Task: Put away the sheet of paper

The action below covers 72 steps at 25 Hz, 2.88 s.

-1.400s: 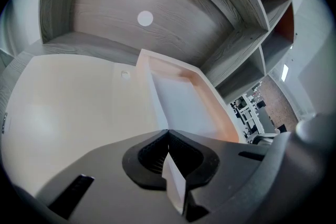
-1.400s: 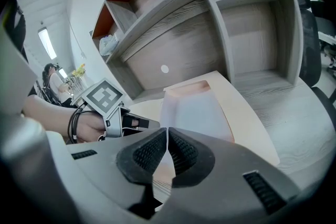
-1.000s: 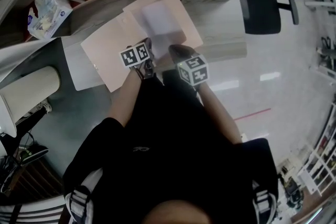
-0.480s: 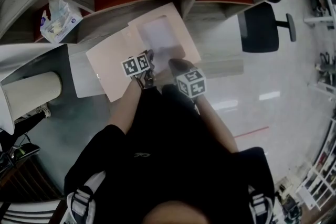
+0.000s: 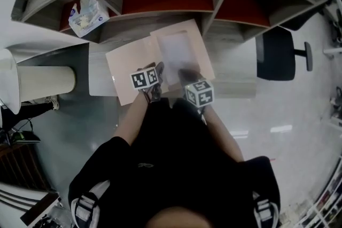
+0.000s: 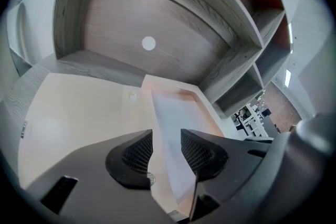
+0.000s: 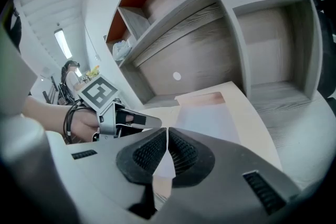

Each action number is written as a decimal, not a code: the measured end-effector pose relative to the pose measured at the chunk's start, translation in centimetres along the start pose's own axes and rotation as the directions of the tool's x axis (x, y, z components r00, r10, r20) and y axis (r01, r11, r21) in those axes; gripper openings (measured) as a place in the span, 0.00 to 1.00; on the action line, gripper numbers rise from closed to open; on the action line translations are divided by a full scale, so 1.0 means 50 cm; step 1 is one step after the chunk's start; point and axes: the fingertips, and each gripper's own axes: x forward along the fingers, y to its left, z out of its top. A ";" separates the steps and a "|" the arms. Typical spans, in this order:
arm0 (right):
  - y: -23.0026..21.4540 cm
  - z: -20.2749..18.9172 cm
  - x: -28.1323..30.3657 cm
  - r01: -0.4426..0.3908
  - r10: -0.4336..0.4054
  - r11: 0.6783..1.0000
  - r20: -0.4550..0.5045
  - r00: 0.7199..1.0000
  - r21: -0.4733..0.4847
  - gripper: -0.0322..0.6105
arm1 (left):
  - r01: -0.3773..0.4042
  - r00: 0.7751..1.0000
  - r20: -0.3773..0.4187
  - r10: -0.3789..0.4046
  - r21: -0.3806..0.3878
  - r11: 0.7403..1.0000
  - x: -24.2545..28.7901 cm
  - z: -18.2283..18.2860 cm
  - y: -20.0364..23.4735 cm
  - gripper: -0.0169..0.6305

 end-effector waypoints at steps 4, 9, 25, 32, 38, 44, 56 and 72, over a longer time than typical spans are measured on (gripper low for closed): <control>0.037 0.011 0.026 -0.052 0.052 0.997 -0.011 0.999 -0.051 0.09 | -0.015 0.998 0.065 0.014 0.012 1.000 -0.061 0.006 -0.004 0.32; 0.076 0.029 0.026 -0.040 0.043 0.994 0.027 0.999 -0.101 0.09 | -0.009 0.992 0.123 0.001 0.065 0.998 -0.120 0.003 -0.014 0.14; 0.177 0.150 -0.104 0.341 -0.260 0.927 0.385 0.885 -0.159 0.08 | -0.043 0.918 0.376 -0.122 0.401 0.915 -0.333 0.085 -0.076 0.10; 0.295 0.164 -0.177 0.415 -0.295 0.895 0.484 0.824 -0.161 0.08 | -0.029 0.871 0.439 -0.220 0.495 0.869 -0.454 0.070 -0.076 0.10; 0.378 0.148 -0.242 0.483 -0.341 0.866 0.554 0.759 -0.130 0.08 | 0.033 0.835 0.458 -0.304 0.511 0.859 -0.539 0.040 -0.082 0.10; 0.421 0.132 -0.268 0.516 -0.369 0.842 0.530 0.764 -0.157 0.08 | 0.033 0.818 0.462 -0.343 0.558 0.829 -0.587 0.020 -0.100 0.10; 0.425 0.174 -0.303 0.509 -0.332 0.835 0.547 0.768 -0.208 0.08 | 0.019 0.797 0.494 -0.348 0.555 0.832 -0.604 0.056 -0.146 0.10; 0.367 0.201 -0.319 0.481 -0.293 0.851 0.567 0.770 -0.213 0.08 | -0.022 0.796 0.513 -0.322 0.555 0.831 -0.581 0.079 -0.190 0.10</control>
